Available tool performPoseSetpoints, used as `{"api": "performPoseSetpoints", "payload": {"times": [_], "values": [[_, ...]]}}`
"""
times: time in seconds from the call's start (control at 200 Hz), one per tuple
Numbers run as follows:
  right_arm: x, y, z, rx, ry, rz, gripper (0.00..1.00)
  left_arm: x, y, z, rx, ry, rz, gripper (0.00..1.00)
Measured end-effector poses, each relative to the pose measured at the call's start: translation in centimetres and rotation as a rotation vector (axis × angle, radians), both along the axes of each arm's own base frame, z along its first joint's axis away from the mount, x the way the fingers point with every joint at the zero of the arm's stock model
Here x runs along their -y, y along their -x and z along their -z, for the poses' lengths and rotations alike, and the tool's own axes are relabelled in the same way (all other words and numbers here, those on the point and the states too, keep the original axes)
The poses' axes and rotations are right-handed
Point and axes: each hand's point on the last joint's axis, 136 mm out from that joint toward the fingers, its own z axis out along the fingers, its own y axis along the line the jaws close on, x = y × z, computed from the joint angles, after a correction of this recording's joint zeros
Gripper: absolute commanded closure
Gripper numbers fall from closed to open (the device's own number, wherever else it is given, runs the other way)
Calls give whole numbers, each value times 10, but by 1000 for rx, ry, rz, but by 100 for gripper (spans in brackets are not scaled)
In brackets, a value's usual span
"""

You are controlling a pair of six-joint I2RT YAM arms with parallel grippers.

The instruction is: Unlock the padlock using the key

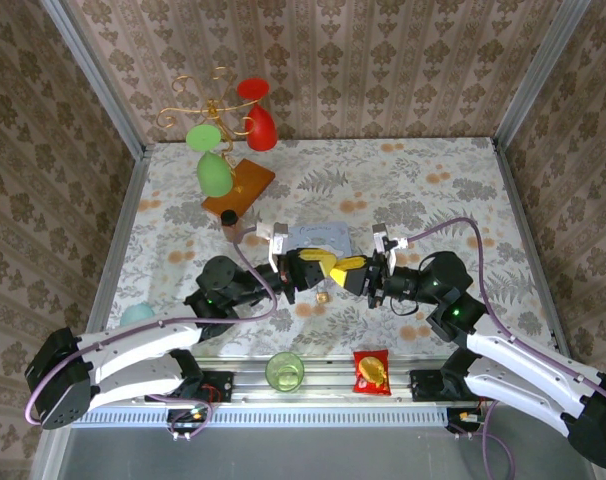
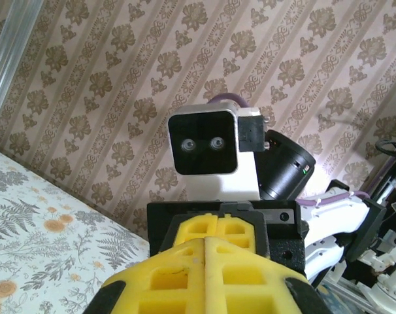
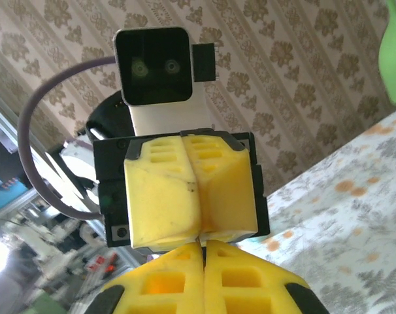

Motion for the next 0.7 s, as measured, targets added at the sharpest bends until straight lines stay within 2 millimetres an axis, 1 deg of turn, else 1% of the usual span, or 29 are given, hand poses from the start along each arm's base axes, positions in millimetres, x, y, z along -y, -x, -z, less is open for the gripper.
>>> {"api": "performPoseSetpoints", "payload": {"times": [0.13, 0.16, 0.165, 0.175, 0.29, 0.34, 0.39, 0.48, 0.525, 0.585, 0.7], "values": [[0, 0, 0, -1, -1, 1, 100, -1, -1, 1, -2, 14, -7, 100], [0, 0, 0, -5, 0, 0, 91, -2, -1, 1, -5, 18, -10, 100], [0, 0, 0, -6, 0, 0, 88, -2, -1, 1, -5, 18, -10, 100], [0, 0, 0, -6, 0, 0, 86, -2, -2, 2, -8, 19, -11, 100], [0, 0, 1, -13, -2, 2, 80, -2, -3, 2, -14, 37, -17, 100], [0, 0, 2, -19, -3, 1, 80, -1, -5, 2, -22, 41, -18, 100], [0, 0, 3, -24, -6, 0, 84, 1, -6, 3, -29, 45, -16, 100], [0, -1, 2, -26, -11, 5, 85, 2, -6, 3, -35, 55, -8, 100], [1, -2, 2, -26, -14, 7, 90, 2, -6, 2, -38, 61, -6, 100], [1, -2, 1, -24, -16, 10, 94, 1, -5, 2, -37, 69, -5, 100], [2, -2, 4, -26, -18, 15, 95, 0, -5, 4, -44, 71, -5, 100]]}}
